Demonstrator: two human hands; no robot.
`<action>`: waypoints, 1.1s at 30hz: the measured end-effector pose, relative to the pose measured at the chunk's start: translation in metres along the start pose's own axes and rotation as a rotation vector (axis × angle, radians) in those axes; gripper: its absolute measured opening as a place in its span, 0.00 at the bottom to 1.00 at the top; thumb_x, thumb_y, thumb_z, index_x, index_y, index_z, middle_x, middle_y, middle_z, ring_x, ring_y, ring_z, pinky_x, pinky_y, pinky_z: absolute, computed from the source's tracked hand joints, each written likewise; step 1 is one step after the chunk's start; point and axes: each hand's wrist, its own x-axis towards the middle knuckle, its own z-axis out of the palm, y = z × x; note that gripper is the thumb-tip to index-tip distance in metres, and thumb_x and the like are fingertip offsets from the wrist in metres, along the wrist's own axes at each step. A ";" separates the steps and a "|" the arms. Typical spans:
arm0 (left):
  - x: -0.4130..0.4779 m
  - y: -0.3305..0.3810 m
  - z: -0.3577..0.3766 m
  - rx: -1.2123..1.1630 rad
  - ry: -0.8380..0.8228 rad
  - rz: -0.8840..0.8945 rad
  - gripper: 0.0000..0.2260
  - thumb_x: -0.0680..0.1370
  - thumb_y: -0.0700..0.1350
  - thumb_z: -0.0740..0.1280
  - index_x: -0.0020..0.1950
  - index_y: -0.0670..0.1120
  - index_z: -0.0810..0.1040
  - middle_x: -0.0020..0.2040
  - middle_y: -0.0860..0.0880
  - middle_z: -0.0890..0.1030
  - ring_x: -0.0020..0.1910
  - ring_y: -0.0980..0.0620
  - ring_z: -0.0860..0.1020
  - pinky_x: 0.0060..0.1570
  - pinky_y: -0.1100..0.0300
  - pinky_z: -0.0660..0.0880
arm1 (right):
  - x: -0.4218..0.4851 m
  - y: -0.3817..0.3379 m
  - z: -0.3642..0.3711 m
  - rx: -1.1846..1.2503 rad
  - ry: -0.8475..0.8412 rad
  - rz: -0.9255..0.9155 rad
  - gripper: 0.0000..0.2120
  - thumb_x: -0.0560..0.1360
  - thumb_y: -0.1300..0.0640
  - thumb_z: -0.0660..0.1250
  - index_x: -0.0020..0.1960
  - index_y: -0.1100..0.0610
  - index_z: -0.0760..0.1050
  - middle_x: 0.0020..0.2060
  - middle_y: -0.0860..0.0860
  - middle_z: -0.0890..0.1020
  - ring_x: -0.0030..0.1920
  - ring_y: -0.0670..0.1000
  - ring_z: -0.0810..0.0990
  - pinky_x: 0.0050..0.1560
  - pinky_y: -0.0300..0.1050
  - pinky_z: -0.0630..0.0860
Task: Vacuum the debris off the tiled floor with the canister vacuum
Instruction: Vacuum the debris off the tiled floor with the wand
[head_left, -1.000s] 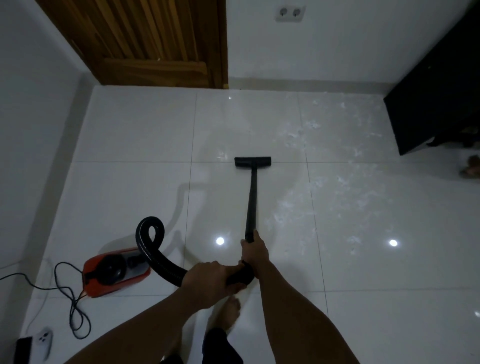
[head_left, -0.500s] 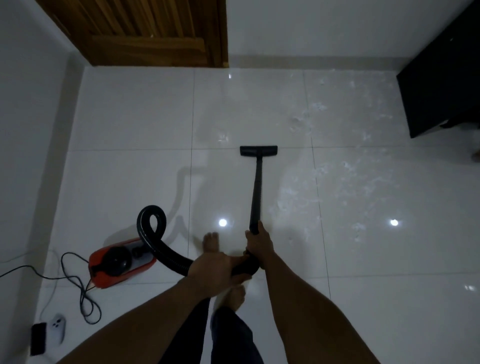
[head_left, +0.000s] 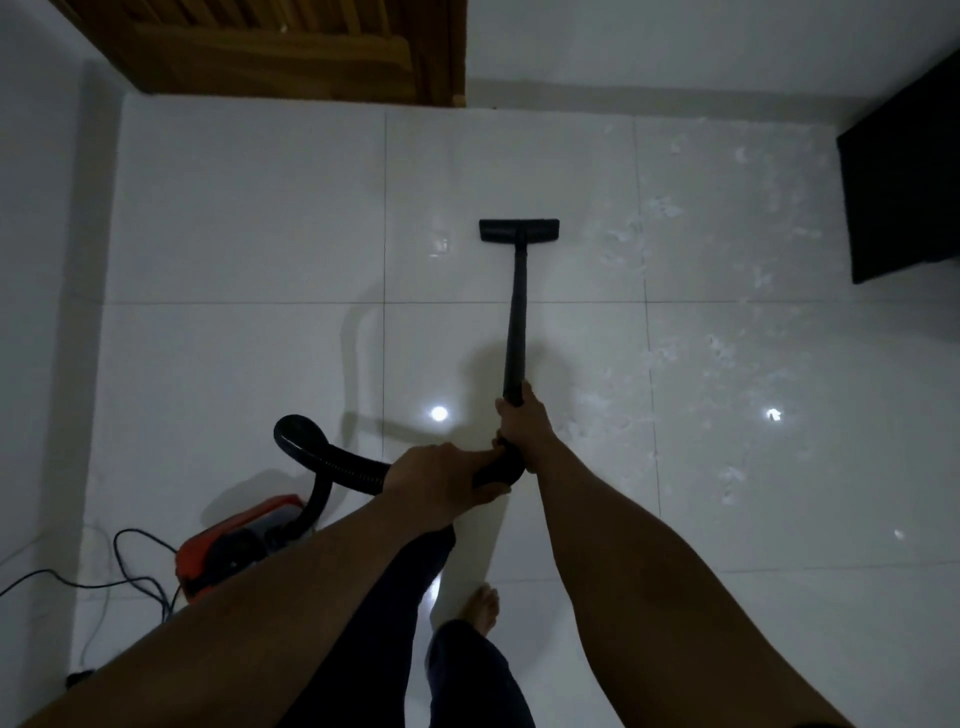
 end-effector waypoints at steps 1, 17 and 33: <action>0.006 -0.005 -0.011 0.010 0.012 -0.011 0.24 0.80 0.68 0.51 0.75 0.63 0.58 0.47 0.47 0.82 0.45 0.47 0.82 0.49 0.52 0.79 | 0.006 -0.013 0.001 0.008 0.000 0.000 0.33 0.77 0.50 0.62 0.80 0.44 0.57 0.49 0.59 0.79 0.38 0.59 0.80 0.45 0.64 0.84; 0.058 -0.052 -0.092 -0.129 0.076 -0.031 0.23 0.79 0.68 0.54 0.74 0.66 0.60 0.42 0.50 0.82 0.39 0.51 0.82 0.48 0.52 0.80 | 0.042 -0.121 -0.001 0.060 0.146 -0.037 0.30 0.82 0.52 0.62 0.81 0.43 0.55 0.54 0.56 0.80 0.33 0.53 0.81 0.30 0.45 0.82; 0.154 -0.080 -0.202 -0.219 0.128 -0.093 0.26 0.79 0.68 0.54 0.76 0.64 0.61 0.51 0.48 0.82 0.48 0.49 0.82 0.49 0.58 0.76 | 0.128 -0.254 -0.035 -0.083 -0.047 0.001 0.31 0.84 0.53 0.58 0.83 0.43 0.48 0.61 0.56 0.79 0.32 0.46 0.75 0.16 0.30 0.65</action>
